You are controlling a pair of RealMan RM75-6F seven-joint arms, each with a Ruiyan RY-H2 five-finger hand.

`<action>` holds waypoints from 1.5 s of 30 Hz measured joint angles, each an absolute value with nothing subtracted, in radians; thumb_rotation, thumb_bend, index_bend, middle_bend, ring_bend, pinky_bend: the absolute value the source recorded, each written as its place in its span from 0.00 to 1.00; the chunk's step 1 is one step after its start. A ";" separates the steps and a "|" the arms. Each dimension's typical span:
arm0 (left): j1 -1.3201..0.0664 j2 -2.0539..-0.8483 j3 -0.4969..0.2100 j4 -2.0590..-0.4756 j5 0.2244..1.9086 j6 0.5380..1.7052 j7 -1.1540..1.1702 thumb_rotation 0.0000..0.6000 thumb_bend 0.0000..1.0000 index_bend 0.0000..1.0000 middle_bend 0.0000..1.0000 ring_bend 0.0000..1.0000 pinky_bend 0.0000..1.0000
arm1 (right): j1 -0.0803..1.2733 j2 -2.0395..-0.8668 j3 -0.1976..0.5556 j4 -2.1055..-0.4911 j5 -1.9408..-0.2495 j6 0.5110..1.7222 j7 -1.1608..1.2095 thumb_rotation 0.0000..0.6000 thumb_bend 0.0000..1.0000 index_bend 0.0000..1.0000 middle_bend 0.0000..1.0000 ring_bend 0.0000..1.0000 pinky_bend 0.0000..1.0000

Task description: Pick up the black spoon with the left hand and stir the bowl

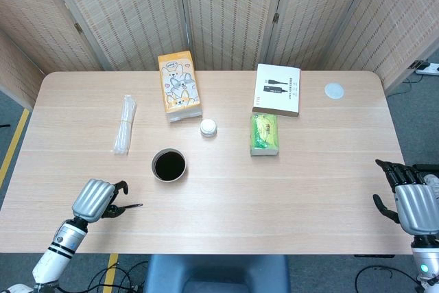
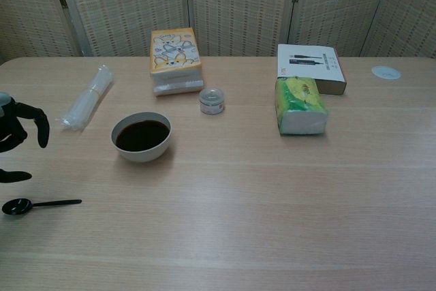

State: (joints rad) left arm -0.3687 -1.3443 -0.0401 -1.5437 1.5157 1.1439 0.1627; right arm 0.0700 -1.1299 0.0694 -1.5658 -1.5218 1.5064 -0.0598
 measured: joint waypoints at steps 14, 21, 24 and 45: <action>-0.391 -1.452 -0.046 -1.510 1.342 1.062 0.282 1.00 0.29 0.53 0.95 0.92 1.00 | 0.079 -1.132 0.071 -1.557 -1.515 1.490 -0.055 1.00 0.26 0.17 0.23 0.22 0.23; -0.412 -1.500 -0.059 -1.496 1.259 1.019 0.317 1.00 0.35 0.53 0.95 0.92 1.00 | 0.079 -1.133 0.070 -1.552 -1.509 1.487 -0.052 1.00 0.26 0.17 0.23 0.22 0.23; -0.419 -1.518 -0.063 -1.485 1.230 1.009 0.329 1.00 0.38 0.53 0.95 0.92 1.00 | 0.077 -1.133 0.069 -1.550 -1.505 1.486 -0.050 1.00 0.26 0.17 0.23 0.23 0.23; -0.428 -1.576 -0.052 -1.444 1.115 1.009 0.403 1.00 0.39 0.50 0.95 0.92 1.00 | 0.089 -1.138 0.070 -1.531 -1.495 1.462 -0.036 1.00 0.26 0.17 0.23 0.25 0.24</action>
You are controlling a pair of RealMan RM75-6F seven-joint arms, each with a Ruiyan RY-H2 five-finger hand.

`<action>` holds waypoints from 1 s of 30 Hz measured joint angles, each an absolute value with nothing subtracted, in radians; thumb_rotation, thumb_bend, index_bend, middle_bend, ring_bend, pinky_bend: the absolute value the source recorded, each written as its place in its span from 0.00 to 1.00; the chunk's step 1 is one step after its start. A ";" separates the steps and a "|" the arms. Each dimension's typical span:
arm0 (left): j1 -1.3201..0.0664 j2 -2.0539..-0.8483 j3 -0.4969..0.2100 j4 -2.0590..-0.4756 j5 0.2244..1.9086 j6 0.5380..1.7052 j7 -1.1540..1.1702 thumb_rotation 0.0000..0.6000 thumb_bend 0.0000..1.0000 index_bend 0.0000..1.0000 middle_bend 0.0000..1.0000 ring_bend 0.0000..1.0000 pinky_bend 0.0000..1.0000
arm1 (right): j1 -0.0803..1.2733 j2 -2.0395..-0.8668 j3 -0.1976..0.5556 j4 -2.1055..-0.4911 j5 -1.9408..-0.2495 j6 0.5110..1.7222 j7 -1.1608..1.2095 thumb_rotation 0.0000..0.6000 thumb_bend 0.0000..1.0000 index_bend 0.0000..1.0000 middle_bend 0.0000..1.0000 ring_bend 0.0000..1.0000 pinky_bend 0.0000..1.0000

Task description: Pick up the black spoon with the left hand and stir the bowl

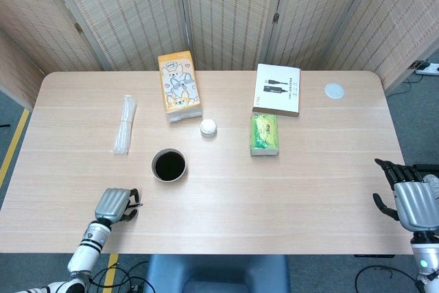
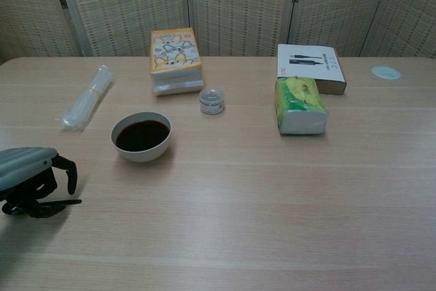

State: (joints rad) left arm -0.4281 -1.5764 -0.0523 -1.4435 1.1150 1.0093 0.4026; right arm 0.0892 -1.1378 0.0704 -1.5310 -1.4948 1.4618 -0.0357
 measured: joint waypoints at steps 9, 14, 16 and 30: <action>-0.427 -1.594 -0.054 -1.412 1.088 1.014 0.404 1.00 0.39 0.50 0.95 0.92 1.00 | 0.091 -1.136 0.071 -1.533 -1.493 1.460 -0.038 1.00 0.26 0.17 0.23 0.25 0.24; -0.428 -1.606 -0.053 -1.394 1.084 1.015 0.400 1.00 0.39 0.51 0.95 0.92 1.00 | 0.090 -1.137 0.070 -1.532 -1.491 1.462 -0.037 1.00 0.26 0.17 0.23 0.25 0.24; -0.429 -1.608 -0.052 -1.390 1.083 1.015 0.399 1.00 0.39 0.52 0.95 0.92 1.00 | 0.089 -1.137 0.070 -1.531 -1.490 1.461 -0.036 1.00 0.26 0.17 0.23 0.25 0.24; -0.433 -1.611 -0.043 -1.399 1.077 1.011 0.411 1.00 0.39 0.54 0.95 0.92 1.00 | 0.087 -1.140 0.070 -1.522 -1.483 1.459 -0.030 1.00 0.26 0.17 0.23 0.25 0.24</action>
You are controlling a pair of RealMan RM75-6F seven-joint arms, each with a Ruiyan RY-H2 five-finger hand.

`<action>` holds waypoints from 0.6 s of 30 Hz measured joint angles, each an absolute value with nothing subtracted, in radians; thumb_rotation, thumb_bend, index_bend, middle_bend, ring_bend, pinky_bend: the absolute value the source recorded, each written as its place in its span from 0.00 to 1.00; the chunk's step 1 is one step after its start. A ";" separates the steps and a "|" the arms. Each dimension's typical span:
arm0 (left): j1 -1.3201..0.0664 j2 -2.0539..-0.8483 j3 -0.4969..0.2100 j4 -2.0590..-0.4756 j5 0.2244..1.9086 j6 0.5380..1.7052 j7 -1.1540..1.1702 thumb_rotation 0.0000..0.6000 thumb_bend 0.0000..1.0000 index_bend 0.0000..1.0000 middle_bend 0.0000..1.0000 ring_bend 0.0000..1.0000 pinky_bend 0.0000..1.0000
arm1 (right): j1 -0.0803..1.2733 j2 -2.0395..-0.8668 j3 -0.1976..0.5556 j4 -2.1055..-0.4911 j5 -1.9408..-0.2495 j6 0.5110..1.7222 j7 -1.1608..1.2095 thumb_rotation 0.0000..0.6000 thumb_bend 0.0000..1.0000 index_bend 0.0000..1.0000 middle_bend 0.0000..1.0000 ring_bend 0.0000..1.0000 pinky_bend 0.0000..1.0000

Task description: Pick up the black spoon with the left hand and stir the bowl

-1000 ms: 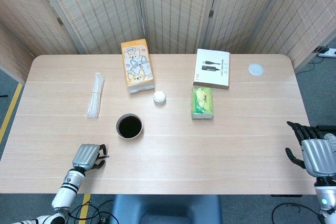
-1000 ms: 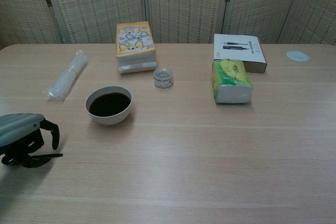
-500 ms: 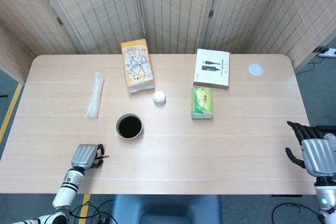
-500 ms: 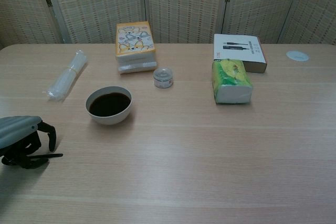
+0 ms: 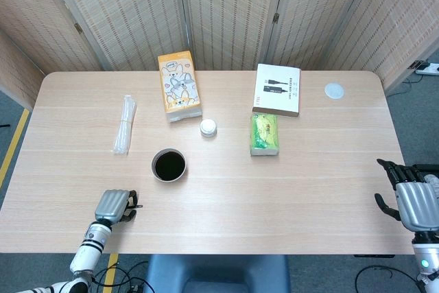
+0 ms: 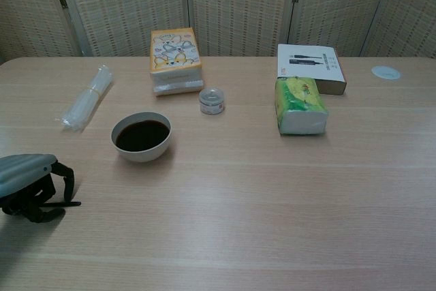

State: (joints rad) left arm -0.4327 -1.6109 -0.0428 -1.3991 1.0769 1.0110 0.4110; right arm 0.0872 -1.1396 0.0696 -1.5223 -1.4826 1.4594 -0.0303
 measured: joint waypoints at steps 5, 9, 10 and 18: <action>-0.435 -1.618 -0.041 -1.388 1.075 1.008 0.411 1.00 0.39 0.55 0.95 0.92 1.00 | 0.088 -1.140 0.070 -1.521 -1.481 1.458 -0.030 1.00 0.26 0.17 0.23 0.25 0.24; -0.436 -1.625 -0.042 -1.377 1.074 1.007 0.409 1.00 0.39 0.56 0.95 0.92 1.00 | 0.087 -1.140 0.070 -1.521 -1.478 1.456 -0.032 1.00 0.26 0.17 0.23 0.26 0.24; -0.437 -1.626 -0.041 -1.375 1.073 1.006 0.409 1.00 0.39 0.56 0.95 0.92 1.00 | 0.087 -1.140 0.070 -1.521 -1.476 1.455 -0.032 1.00 0.26 0.17 0.23 0.26 0.24; -0.436 -1.633 -0.039 -1.361 1.078 1.010 0.404 1.00 0.39 0.57 0.95 0.92 1.00 | 0.088 -1.142 0.070 -1.520 -1.476 1.455 -0.034 1.00 0.26 0.17 0.23 0.26 0.24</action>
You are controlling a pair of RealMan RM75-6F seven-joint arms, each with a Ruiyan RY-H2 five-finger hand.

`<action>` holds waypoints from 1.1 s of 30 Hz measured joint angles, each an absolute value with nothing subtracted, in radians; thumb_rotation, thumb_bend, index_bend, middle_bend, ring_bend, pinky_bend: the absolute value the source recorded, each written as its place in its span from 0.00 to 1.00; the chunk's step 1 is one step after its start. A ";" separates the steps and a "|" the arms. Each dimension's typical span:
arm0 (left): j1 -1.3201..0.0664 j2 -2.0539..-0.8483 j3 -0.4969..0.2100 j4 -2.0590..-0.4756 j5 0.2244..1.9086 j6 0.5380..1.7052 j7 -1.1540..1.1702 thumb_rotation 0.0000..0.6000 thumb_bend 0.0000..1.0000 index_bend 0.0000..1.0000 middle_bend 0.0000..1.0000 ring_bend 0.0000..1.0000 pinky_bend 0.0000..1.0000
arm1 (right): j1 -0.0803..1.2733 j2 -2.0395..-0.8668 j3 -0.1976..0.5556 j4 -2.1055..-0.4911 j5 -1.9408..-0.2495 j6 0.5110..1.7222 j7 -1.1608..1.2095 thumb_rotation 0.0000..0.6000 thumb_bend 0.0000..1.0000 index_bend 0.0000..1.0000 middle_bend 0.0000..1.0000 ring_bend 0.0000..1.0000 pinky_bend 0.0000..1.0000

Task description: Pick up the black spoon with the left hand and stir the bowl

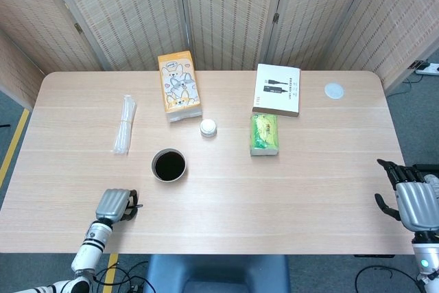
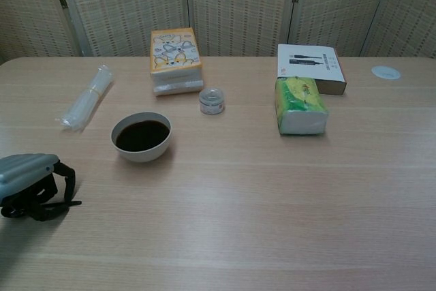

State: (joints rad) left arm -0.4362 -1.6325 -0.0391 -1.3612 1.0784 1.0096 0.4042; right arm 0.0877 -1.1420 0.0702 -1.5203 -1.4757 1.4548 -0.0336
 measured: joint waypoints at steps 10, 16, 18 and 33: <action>-0.434 -1.637 -0.041 -1.339 1.110 1.023 0.373 1.00 0.41 0.62 0.95 0.93 1.00 | 0.086 -1.145 0.072 -1.516 -1.475 1.459 -0.030 1.00 0.26 0.17 0.23 0.27 0.24; -0.432 -1.617 -0.050 -1.356 1.134 1.042 0.352 1.00 0.42 0.64 0.95 0.93 1.00 | 0.085 -1.146 0.072 -1.512 -1.476 1.462 -0.025 1.00 0.26 0.17 0.23 0.27 0.24; -0.432 -1.610 -0.054 -1.362 1.139 1.046 0.348 1.00 0.43 0.64 0.95 0.93 1.00 | 0.085 -1.147 0.072 -1.510 -1.476 1.463 -0.024 1.00 0.26 0.17 0.23 0.27 0.24; -0.431 -1.548 -0.086 -1.431 1.164 1.075 0.287 1.00 0.43 0.65 0.95 0.93 1.00 | 0.084 -1.146 0.072 -1.509 -1.481 1.466 -0.016 1.00 0.26 0.17 0.23 0.27 0.24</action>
State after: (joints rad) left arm -0.4310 -1.5481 -0.0859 -1.4309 1.1636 1.0746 0.2867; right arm 0.0843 -1.1457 0.0719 -1.5086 -1.4810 1.4656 -0.0160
